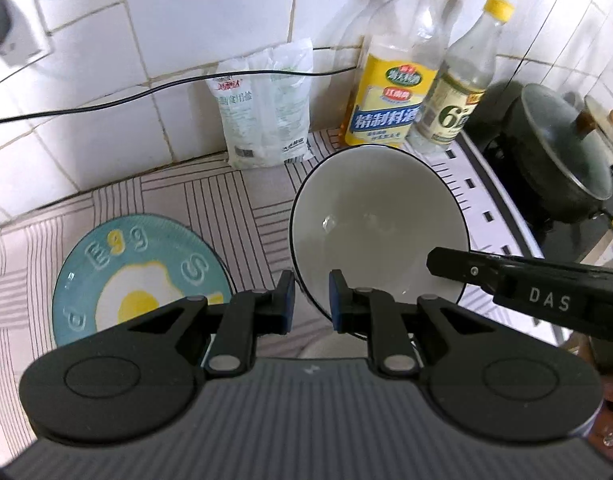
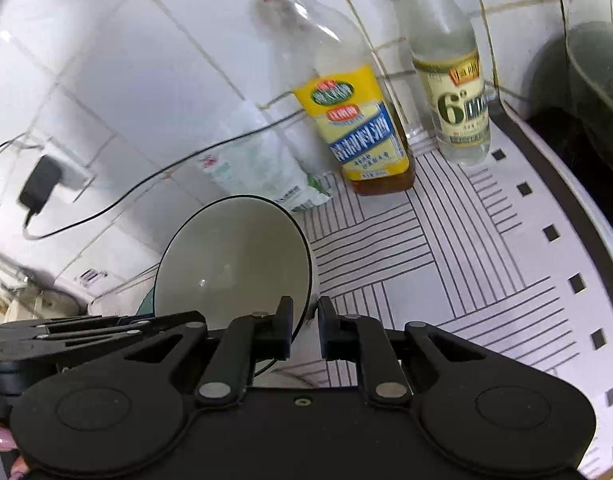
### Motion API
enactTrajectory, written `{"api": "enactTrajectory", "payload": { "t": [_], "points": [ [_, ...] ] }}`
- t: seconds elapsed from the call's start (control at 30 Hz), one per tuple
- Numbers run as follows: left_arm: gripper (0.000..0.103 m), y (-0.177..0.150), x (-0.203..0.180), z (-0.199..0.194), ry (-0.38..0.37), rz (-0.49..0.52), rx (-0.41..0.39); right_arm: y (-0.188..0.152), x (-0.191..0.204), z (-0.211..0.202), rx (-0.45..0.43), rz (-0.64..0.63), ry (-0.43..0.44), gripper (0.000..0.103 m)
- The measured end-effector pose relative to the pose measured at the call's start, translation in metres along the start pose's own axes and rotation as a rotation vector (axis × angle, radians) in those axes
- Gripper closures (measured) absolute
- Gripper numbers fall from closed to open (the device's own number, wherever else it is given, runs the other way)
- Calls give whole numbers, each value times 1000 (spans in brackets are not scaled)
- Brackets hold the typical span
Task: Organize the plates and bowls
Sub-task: 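Carry the bowl with both grippers onto the two stacked bowls and open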
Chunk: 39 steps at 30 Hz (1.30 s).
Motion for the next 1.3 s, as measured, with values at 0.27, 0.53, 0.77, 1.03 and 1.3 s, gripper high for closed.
{"api": "enactTrajectory", "payload": {
  "t": [0.27, 0.53, 0.77, 1.03, 1.3],
  "points": [
    [87, -29, 2, -49, 1, -59, -54, -18, 19, -37, -6, -73, 47, 85],
    [87, -66, 9, -64, 33, -98, -49, -45, 29, -49, -7, -136, 73, 85],
    [87, -87, 12, -37, 49, -130, 29, -63, 26, -34, -22, -244, 51, 85],
    [87, -98, 15, -5, 47, -139, 165, -69, 17, -11, 35, -281, 27, 86],
    [87, -95, 17, 6, 70, -155, 230, -77, 27, 0, 31, -439, -64, 87]
  ]
}}
Point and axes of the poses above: each gripper's, at about its wrist camera, not at the fingertips, and z roughly the way its jaws point, x to its left, y to its top, the point moved 7 cm from there along z, roughly the way its jaws point, and after that the axes turned 5 degrees about -z, right-handed, at the moved point
